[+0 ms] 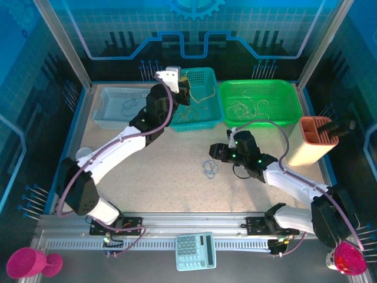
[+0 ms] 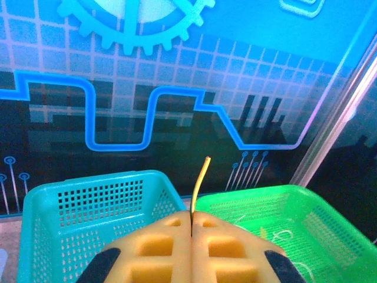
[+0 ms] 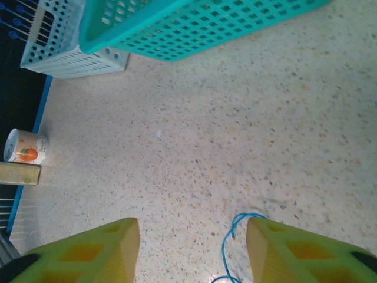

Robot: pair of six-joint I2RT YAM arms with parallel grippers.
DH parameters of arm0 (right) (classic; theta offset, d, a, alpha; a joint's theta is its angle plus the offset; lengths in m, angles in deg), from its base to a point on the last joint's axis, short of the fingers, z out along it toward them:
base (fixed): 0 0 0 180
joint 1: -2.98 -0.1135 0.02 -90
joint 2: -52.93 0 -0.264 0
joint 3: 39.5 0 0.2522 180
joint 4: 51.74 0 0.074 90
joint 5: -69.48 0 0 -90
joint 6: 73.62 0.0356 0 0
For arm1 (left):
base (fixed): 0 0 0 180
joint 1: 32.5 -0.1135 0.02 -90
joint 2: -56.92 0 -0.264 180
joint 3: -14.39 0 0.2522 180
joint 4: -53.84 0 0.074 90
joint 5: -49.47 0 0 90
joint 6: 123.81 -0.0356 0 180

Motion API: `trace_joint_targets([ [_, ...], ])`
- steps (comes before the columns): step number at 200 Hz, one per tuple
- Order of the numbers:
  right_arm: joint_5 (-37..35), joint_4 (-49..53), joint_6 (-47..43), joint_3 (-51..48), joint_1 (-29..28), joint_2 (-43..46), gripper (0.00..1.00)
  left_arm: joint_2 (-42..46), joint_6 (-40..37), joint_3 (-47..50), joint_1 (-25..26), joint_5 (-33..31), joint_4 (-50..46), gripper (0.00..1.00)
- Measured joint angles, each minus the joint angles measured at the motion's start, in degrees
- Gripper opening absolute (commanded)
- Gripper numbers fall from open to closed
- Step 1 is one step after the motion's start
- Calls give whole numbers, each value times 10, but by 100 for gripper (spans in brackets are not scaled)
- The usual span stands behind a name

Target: Untangle the cables

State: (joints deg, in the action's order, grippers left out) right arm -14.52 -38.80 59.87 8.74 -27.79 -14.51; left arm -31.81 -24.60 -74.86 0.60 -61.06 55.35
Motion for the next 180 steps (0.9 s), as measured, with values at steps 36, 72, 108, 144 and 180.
trace_joint_targets([
  [36, -24, 46, -31, 0, -1, 9, 63, -68, -14, -38, -25, 9, -21, 0],
  [72, -50, 78, -63, -5, -10, -5, 63, -125, -23, -71, -49, 12, -52, 0],
  [108, -60, 79, -79, -9, -21, -62, 62, -163, -35, -98, -68, 14, -94, 30],
  [144, -61, 74, -86, -9, -34, -109, 62, -167, -35, -106, -82, 30, -131, 85],
  [180, -64, 63, -87, -8, -38, -146, 54, -154, -27, -106, -86, 61, -160, 99],
])
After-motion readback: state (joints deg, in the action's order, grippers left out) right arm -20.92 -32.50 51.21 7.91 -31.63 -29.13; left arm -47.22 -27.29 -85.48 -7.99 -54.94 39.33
